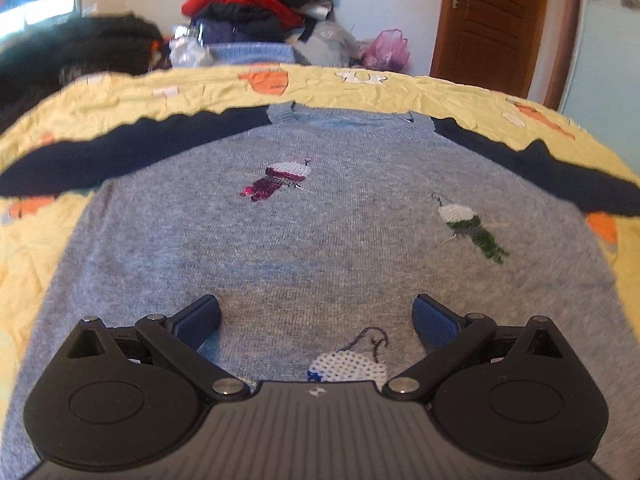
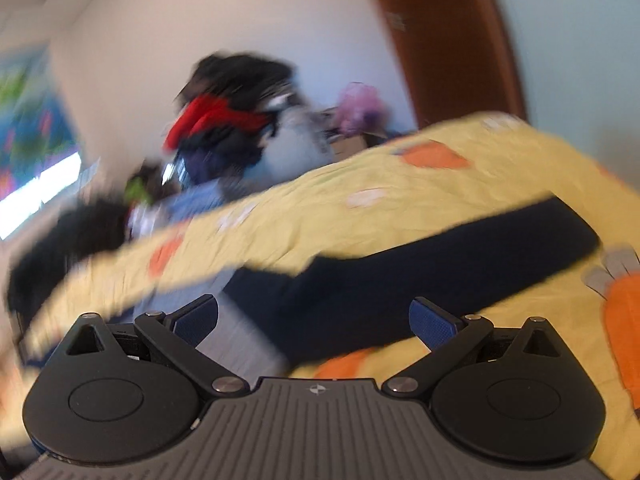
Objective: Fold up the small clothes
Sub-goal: 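Grasp the navy sleeve cuff with the right gripper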
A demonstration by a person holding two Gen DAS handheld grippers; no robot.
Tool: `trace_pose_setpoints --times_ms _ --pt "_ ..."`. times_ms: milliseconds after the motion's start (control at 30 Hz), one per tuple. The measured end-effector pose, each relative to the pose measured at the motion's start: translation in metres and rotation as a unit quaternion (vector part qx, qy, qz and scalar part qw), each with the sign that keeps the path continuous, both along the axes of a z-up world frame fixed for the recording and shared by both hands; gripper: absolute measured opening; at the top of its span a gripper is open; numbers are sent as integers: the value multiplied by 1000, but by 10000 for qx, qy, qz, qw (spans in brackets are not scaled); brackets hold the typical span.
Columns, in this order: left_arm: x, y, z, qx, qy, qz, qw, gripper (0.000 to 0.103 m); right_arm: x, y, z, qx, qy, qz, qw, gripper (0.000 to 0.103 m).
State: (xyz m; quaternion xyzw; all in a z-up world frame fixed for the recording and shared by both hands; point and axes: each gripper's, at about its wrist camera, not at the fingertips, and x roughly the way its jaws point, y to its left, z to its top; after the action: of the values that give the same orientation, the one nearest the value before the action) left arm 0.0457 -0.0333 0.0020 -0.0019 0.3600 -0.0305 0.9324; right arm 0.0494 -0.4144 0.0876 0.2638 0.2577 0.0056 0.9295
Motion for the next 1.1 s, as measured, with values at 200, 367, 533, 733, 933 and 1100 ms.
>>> trace_pose_setpoints --times_ms 200,367,533,733,933,1100 --pt "0 -1 -1 35 -26 -1 10000 103 9 -96 -48 1097 331 -1463 9826 84" --pt "0 -1 -1 30 -33 -4 10000 103 12 -115 -81 1692 222 -1925 9663 78" --pt "0 -1 -1 19 -37 -7 10000 103 9 -122 -97 2010 203 -2211 9541 68" --pt "0 -1 0 -48 -49 -2 10000 103 20 -134 -95 2095 75 -2406 9477 68" --pt "-1 4 0 -194 -73 5 9998 103 44 -123 -83 1203 546 -2443 9607 17" --pt "-3 11 0 -408 -125 17 9991 103 48 -42 -38 221 -14 -1620 9865 17"
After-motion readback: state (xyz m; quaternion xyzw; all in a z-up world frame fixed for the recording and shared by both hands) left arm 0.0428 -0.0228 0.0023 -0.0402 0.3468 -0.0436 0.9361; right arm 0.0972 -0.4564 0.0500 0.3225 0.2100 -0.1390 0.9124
